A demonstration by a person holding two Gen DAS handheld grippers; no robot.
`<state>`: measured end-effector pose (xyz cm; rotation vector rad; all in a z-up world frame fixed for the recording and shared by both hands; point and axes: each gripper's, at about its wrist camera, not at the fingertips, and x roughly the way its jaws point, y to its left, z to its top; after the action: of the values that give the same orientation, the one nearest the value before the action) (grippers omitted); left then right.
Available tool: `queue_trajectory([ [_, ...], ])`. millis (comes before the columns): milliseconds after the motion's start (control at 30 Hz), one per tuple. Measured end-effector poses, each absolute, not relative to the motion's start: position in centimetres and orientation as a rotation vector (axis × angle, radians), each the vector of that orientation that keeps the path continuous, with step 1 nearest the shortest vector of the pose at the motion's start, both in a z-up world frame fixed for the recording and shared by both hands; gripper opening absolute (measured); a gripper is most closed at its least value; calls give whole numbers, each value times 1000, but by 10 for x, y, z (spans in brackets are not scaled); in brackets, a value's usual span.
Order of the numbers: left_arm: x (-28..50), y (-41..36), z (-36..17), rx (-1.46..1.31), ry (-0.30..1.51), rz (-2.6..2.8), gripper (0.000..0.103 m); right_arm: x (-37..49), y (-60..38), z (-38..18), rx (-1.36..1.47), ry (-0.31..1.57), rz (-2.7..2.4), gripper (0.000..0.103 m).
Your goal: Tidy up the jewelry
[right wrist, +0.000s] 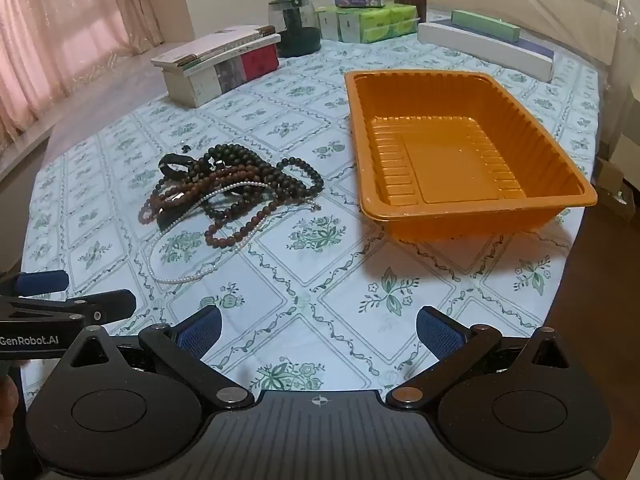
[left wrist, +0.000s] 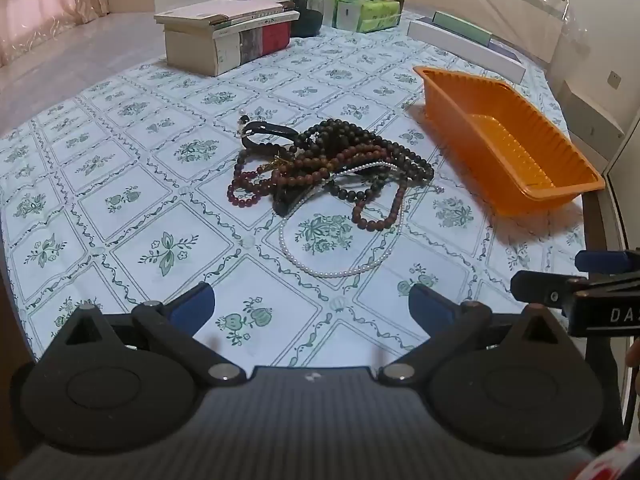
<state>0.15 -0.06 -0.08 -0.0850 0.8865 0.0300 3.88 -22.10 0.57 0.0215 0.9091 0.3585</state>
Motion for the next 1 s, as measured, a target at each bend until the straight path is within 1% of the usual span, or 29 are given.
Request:
queue_trajectory([
  [1000,0,0,0,-86,867,20,102,39,-221,3,30,912,352,103],
])
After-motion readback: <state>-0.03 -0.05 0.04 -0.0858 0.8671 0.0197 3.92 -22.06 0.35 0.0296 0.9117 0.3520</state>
